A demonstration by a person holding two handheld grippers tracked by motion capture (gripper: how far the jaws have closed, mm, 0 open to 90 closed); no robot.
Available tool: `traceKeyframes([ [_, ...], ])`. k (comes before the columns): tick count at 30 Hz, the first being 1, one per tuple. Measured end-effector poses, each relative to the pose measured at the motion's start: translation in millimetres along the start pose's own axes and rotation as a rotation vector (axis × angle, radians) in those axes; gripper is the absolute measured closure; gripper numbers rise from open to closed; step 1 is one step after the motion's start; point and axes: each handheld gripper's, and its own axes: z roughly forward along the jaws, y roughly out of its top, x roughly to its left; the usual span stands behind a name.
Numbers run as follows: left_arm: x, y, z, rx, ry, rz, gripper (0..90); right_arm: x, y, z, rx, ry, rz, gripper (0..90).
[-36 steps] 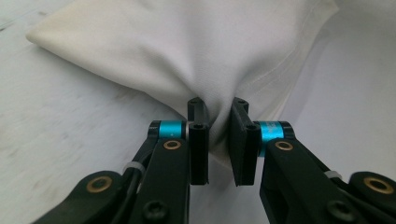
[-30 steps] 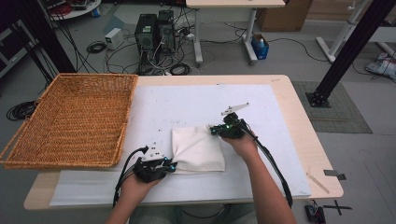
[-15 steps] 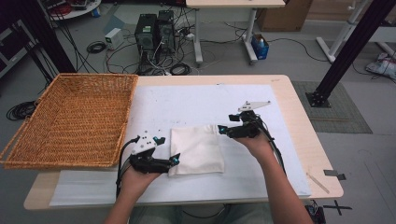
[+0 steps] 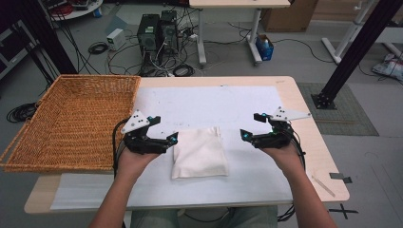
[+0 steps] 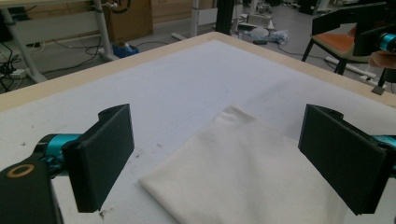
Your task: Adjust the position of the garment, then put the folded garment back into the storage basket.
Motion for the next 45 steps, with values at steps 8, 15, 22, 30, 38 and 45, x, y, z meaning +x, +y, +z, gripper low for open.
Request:
traceKeyframes([
  [8,-0.7,-4.1,10.8,0.056,-0.039,0.015,10.3,-13.1,-20.3,-17.2,-0.007,-0.002,0.031,13.3],
  [15,-2.6,-11.5,21.2,0.102,-0.038,-0.006,10.3,-16.0,-24.5,-18.8,-0.007,0.002,0.041,13.3],
  [22,-3.4,-27.5,32.6,0.167,-0.041,-0.025,10.3,-15.8,-24.0,-11.1,0.018,0.017,0.035,13.3],
  [30,-0.9,-53.4,55.8,0.289,-0.047,-0.089,10.3,-14.8,-26.0,-9.0,0.029,0.012,0.034,13.3],
  [38,2.2,-73.4,69.4,0.366,-0.016,-0.158,10.3,-14.4,-28.9,-14.9,0.035,-0.003,0.031,13.3],
  [45,-2.6,-77.2,65.3,0.342,0.02,-0.191,10.4,-14.6,-29.6,-10.7,0.051,-0.006,0.027,13.3],
])
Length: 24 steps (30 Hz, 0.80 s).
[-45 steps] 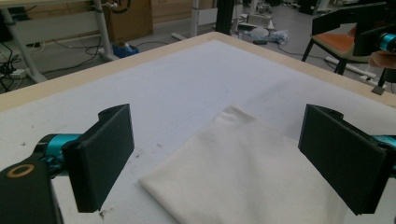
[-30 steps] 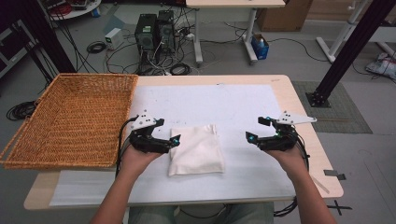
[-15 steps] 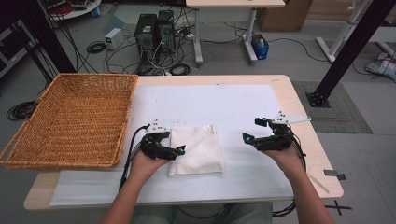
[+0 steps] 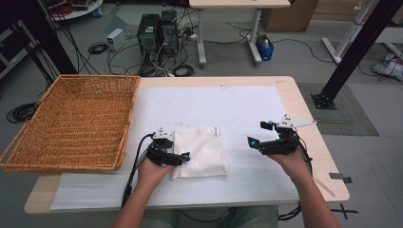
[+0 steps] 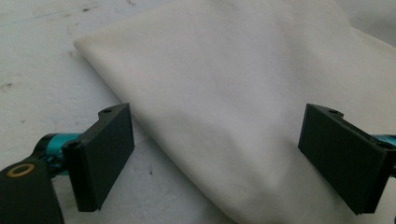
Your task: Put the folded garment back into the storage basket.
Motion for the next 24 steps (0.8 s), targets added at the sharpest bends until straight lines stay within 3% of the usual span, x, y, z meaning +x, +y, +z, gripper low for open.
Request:
traceKeyframes([
  [3,-0.9,-0.7,-0.4,-0.001,0.004,-0.001,10.4,-0.3,-0.3,0.8,0.004,0.001,0.0,13.3],
  [6,-5.9,0.2,3.4,-0.006,-0.033,-0.021,10.4,-1.0,-0.6,1.4,0.007,0.0,0.001,13.3],
  [8,-8.4,0.9,5.0,-0.005,-0.03,-0.017,10.4,-1.0,-0.5,1.7,0.003,0.0,-0.001,13.3],
  [9,-16.0,3.8,11.7,0.0,-0.031,-0.001,10.4,-0.6,-0.4,1.7,0.004,0.0,0.0,13.3],
  [15,-32.3,9.7,24.1,0.024,-0.004,0.052,10.4,0.5,-0.9,1.0,0.001,-0.001,-0.001,13.3],
  [18,-42.3,9.5,27.7,0.041,0.045,0.121,11.4,0.5,-1.1,-0.2,-0.003,-0.004,-0.002,13.3],
  [20,-48.1,8.1,27.3,0.041,0.046,0.167,19.7,0.6,-1.1,-0.6,-0.002,-0.009,-0.001,13.3],
  [24,-54.3,5.5,25.5,0.026,0.023,0.184,45.7,1.2,-1.2,-0.1,-0.001,-0.009,-0.007,13.3],
])
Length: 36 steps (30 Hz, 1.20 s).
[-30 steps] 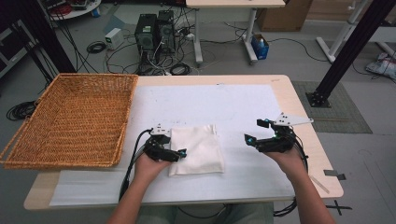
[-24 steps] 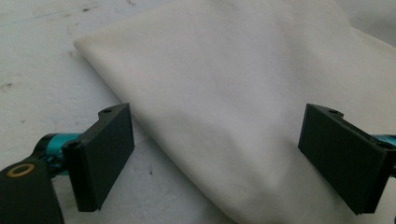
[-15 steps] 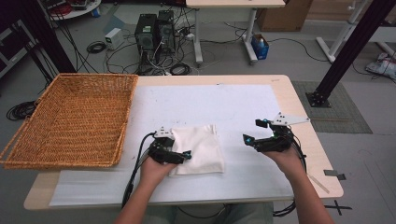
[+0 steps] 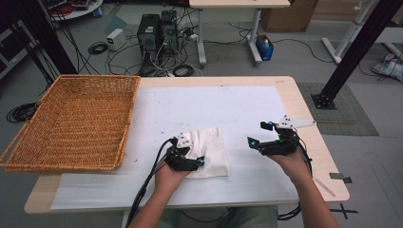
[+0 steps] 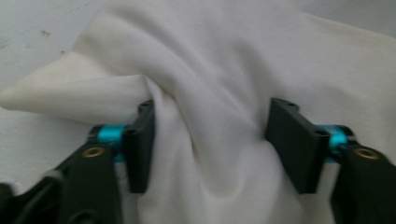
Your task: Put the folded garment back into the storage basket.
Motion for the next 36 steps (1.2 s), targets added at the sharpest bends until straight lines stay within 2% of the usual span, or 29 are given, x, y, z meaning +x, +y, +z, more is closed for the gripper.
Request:
traceKeyframes([
  [1,-1.2,-0.5,-0.9,-0.005,-0.024,0.004,55.6,1.0,-0.1,0.7,0.003,0.001,0.001,13.3],
  [2,-1.6,-0.8,-1.2,-0.008,-0.039,0.012,60.9,1.1,-0.1,0.8,0.002,0.0,0.0,13.3],
  [3,-2.3,-0.8,-1.5,-0.009,-0.046,0.021,60.9,1.1,-0.1,0.8,0.002,0.0,0.0,13.3],
  [4,-2.2,-0.7,-1.7,-0.008,-0.051,0.015,65.2,1.7,-0.1,1.0,0.003,0.0,0.0,13.3],
  [7,4.4,-1.5,-2.8,-0.017,-0.1,-0.048,68.0,2.3,-0.1,0.1,0.003,0.0,-0.002,13.3],
  [9,6.5,-1.9,-3.5,-0.023,-0.11,-0.056,68.8,2.4,0.0,-1.3,0.0,-0.001,-0.003,13.3],
  [10,11.6,-2.4,-7.3,-0.047,-0.147,-0.094,68.9,2.1,-0.2,-2.4,-0.001,-0.001,-0.003,13.3],
  [11,11.6,-2.4,-7.3,-0.047,-0.147,-0.094,69.0,2.1,-0.2,-2.4,-0.001,-0.001,-0.003,13.3],
  [12,15.0,-0.4,-13.3,-0.084,-0.18,-0.118,69.0,1.4,-0.4,-4.2,0.001,-0.005,-0.002,13.3],
  [13,16.4,1.2,-17.3,-0.1,-0.195,-0.122,69.0,1.2,-0.5,-4.9,0.0,-0.006,0.004,13.3],
  [17,19.9,8.0,-30.0,-0.125,-0.194,-0.103,69.0,0.8,-0.2,-5.6,-0.006,-0.009,0.01,13.3],
  [18,23.7,12.5,-39.1,-0.143,-0.191,-0.1,69.0,1.1,-0.1,-5.1,-0.005,-0.006,0.007,13.3],
  [20,25.3,15.0,-43.8,-0.151,-0.187,-0.098,69.0,2.3,0.5,-4.1,-0.001,-0.005,0.006,13.3],
  [22,30.0,23.5,-60.4,-0.179,-0.179,-0.087,69.0,3.2,1.4,-3.5,-0.003,-0.003,-0.001,13.3],
  [23,30.0,23.5,-60.4,-0.179,-0.179,-0.087,69.0,3.2,1.4,-3.5,-0.003,-0.003,-0.001,13.3],
  [30,41.4,49.5,-108.9,-0.249,-0.147,-0.046,69.0,5.7,6.7,-4.0,-0.01,-0.002,-0.005,13.3],
  [32,46.8,56.1,-124.0,-0.268,-0.133,-0.039,69.0,6.8,8.2,-3.7,-0.009,-0.002,-0.007,13.3],
  [33,53.4,60.9,-139.5,-0.282,-0.112,-0.03,69.0,8.0,10.0,-3.4,-0.009,0.001,-0.009,13.3],
  [34,57.0,62.6,-146.8,-0.288,-0.106,-0.03,69.0,8.5,10.9,-3.2,-0.012,-0.001,-0.012,13.3],
  [35,57.0,62.6,-146.8,-0.288,-0.106,-0.03,69.0,9.2,11.7,-2.9,-0.013,0.0,-0.013,13.3],
  [36,61.0,63.7,-154.0,-0.291,-0.097,-0.03,69.0,9.2,11.7,-2.9,-0.013,0.0,-0.013,13.3],
])
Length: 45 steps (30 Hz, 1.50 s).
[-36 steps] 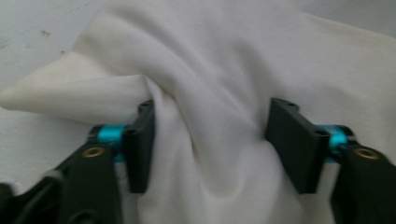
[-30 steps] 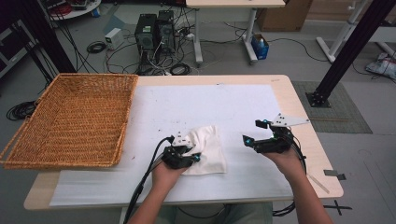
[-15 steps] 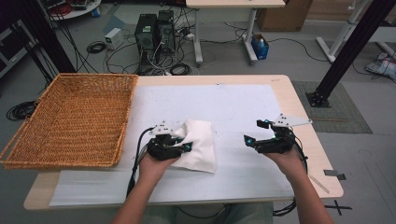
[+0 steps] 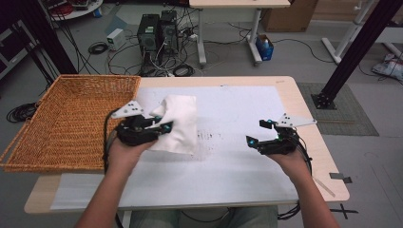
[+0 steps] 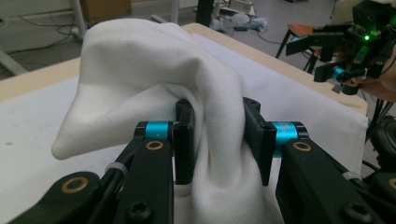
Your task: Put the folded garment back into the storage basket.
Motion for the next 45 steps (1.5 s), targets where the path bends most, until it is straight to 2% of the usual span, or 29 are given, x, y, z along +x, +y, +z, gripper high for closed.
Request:
traceKeyframes([
  [3,10.9,6.5,-20.3,-0.007,0.026,-0.001,69.0,1.2,2.2,1.1,-0.001,0.004,-0.006,13.3],
  [4,18.6,8.6,-33.7,-0.016,0.038,-0.012,68.9,2.0,3.6,1.5,0.001,0.003,-0.006,13.3],
  [5,18.6,8.6,-33.7,-0.016,0.038,-0.012,68.9,2.0,3.6,1.5,0.001,0.003,-0.006,13.3],
  [8,33.1,9.8,-57.6,-0.034,0.054,-0.032,68.9,3.7,5.9,3.6,0.001,0.005,-0.009,13.3],
  [11,42.5,8.6,-73.4,-0.047,0.07,-0.051,68.9,5.0,7.3,5.5,0.002,0.007,-0.009,13.3],
  [12,42.5,8.6,-73.4,-0.047,0.07,-0.051,68.9,5.2,7.6,6.3,0.003,0.01,-0.01,13.3],
  [13,48.8,7.2,-84.5,-0.058,0.083,-0.06,68.9,5.5,7.8,6.8,0.004,0.011,-0.011,13.3],
  [15,52.2,6.2,-90.2,-0.066,0.087,-0.066,68.9,5.6,7.9,7.7,0.008,0.009,-0.009,13.3],
  [22,74.8,-2.7,-130.0,-0.076,0.154,-0.09,68.9,5.8,7.8,10.2,0.017,0.009,-0.01,13.3],
  [23,80.9,-6.2,-140.1,-0.076,0.168,-0.1,68.9,6.1,7.8,10.6,0.018,0.008,-0.009,13.3],
  [32,100.9,-23.7,-166.5,-0.076,0.219,-0.137,68.8,9.3,8.1,16.9,0.027,0.008,-0.011,13.3],
  [45,107.1,-26.9,-170.6,-0.067,0.208,-0.139,68.8,10.4,8.3,20.4,0.029,0.002,-0.005,13.3],
])
